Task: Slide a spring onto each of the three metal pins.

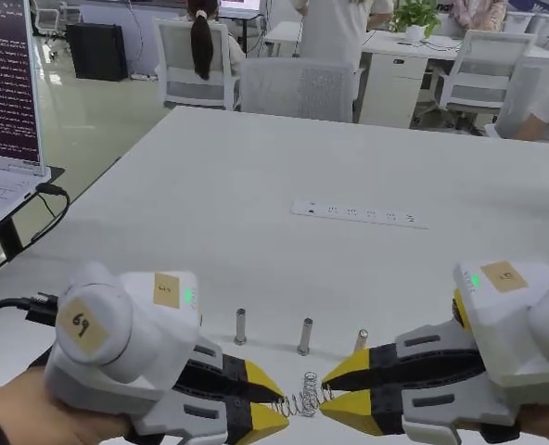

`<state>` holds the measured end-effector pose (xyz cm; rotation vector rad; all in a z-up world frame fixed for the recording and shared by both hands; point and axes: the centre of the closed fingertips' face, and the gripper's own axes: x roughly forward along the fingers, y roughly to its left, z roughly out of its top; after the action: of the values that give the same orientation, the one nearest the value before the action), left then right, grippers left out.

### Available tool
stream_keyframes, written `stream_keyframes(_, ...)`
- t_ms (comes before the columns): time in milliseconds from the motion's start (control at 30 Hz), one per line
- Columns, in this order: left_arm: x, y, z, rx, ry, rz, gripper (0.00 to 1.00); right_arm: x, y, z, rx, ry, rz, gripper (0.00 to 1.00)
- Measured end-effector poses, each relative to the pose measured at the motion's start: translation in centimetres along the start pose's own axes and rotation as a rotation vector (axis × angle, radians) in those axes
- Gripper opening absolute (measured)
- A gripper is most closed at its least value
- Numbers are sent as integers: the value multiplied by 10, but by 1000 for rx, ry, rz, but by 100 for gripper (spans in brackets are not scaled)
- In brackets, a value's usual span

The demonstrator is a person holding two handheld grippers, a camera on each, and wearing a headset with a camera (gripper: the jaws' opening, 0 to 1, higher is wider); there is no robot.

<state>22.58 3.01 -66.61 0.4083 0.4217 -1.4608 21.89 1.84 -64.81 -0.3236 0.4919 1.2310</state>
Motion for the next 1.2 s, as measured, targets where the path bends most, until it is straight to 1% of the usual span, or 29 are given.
stream_keyframes(133, 4, -2, 0, 18, 13, -3, 2, 0, 1, 2, -4, 7, 7, 8)
stream_keyframes(367, 8, -4, -2, 25, 25, -12, 1, 2, 4, 8, -29, 26, 21, 8)
stream_keyframes(567, 13, -7, -1, 31, 24, -23, 1, 5, 8, 12, -70, 69, 50, 8)
stream_keyframes(667, 13, -7, -1, 31, 19, -22, 1, 5, 7, 10, -75, 98, 57, 8)
stream_keyframes(733, 13, -8, 0, 25, 6, -26, 1, 5, 7, 8, -74, 113, 66, 9)
stream_keyframes(1000, 12, -8, 4, 22, -12, -26, 1, 10, 8, 3, -68, 143, 80, 13)
stream_keyframes(1200, 14, -8, 5, 27, -11, -27, 1, 13, 8, -2, -83, 183, 93, 13)
